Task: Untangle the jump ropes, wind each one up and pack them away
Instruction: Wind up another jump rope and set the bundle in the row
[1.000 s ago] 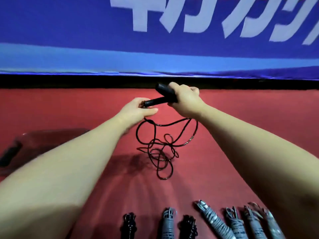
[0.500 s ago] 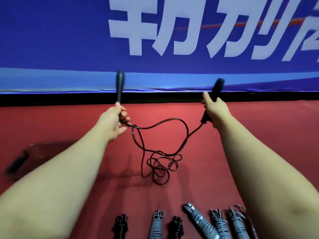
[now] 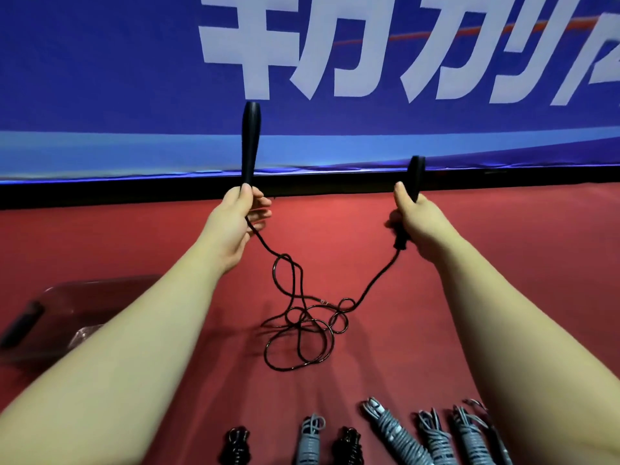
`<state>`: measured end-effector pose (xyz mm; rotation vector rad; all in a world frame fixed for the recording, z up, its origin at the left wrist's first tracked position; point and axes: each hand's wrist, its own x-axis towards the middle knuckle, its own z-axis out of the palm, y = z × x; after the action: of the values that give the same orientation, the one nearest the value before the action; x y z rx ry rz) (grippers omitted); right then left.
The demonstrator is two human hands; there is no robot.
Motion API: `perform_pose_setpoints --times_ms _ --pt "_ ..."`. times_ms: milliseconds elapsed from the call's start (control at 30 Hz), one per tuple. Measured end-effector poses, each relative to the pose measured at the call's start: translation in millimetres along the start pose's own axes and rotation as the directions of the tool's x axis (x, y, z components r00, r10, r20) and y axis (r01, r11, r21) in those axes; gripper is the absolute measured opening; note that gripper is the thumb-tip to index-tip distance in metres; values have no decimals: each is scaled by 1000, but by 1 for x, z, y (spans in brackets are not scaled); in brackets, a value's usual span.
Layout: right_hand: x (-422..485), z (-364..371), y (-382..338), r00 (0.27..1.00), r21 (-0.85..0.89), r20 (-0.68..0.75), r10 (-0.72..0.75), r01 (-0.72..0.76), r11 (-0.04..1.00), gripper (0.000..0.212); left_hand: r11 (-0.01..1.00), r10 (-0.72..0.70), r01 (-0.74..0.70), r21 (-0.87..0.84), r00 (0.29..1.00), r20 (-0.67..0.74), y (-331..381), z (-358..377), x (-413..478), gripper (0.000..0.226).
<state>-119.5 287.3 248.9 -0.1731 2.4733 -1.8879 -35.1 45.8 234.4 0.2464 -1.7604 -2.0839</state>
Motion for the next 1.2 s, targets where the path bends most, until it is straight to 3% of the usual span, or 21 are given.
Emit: perform_pose_setpoints --times_ms 67,100,200,233,300,367,433,500,533,600,633,767,900,967,1033,1200 --pt "-12 12 -23 985 403 172 14 -83 911 26 1000 0 0 13 998 63 1 6 -3 27" --pt "-16 17 -33 981 411 193 -7 -74 908 21 999 8 -13 48 995 96 1 9 -5 26" --pt "-21 24 -56 987 4 144 -77 77 997 19 986 37 -62 157 987 157 2 15 -11 24" --pt "-21 26 -60 984 -67 128 -122 132 989 22 983 36 -65 170 985 167 3 17 -13 24" --pt "-23 29 -63 976 -31 116 -185 190 981 22 986 30 -56 159 987 160 4 20 -16 25" --pt "-21 28 -62 954 11 -41 -298 298 954 14 990 54 -67 121 992 111 8 19 -16 25" --pt "-19 14 -64 840 32 -333 -429 465 885 18 990 84 -91 110 994 65 10 9 -14 24" --pt "-13 -7 -67 723 275 -574 -385 612 742 15 995 59 -64 80 996 70 9 -3 -13 25" --pt "-10 -15 -67 726 427 -616 -305 633 645 13 998 26 -31 55 996 90 7 -7 -14 25" --pt "-4 -23 -64 792 620 -578 -199 584 524 15 998 -41 36 47 992 119 -2 -12 -17 25" --pt "-5 -20 -63 830 646 -528 -179 530 549 16 997 -67 63 39 990 123 -5 -12 -18 24" --pt "-6 6 -43 974 524 -219 -58 168 835 16 993 -87 98 -63 985 151 -8 2 -20 24" --pt "-9 23 -25 999 464 -52 -6 30 885 11 1000 -2 -4 25 965 262 -5 12 -18 27" --pt "-12 26 -24 998 450 56 -27 -1 893 4 996 9 -38 79 939 343 -3 13 -19 23" --pt "-15 29 -26 987 306 141 -77 31 952 8 990 -3 -50 130 927 376 -3 15 -20 19" --pt "-23 34 -41 960 114 177 -216 198 974 17 950 20 -155 269 895 445 -3 19 -22 15"
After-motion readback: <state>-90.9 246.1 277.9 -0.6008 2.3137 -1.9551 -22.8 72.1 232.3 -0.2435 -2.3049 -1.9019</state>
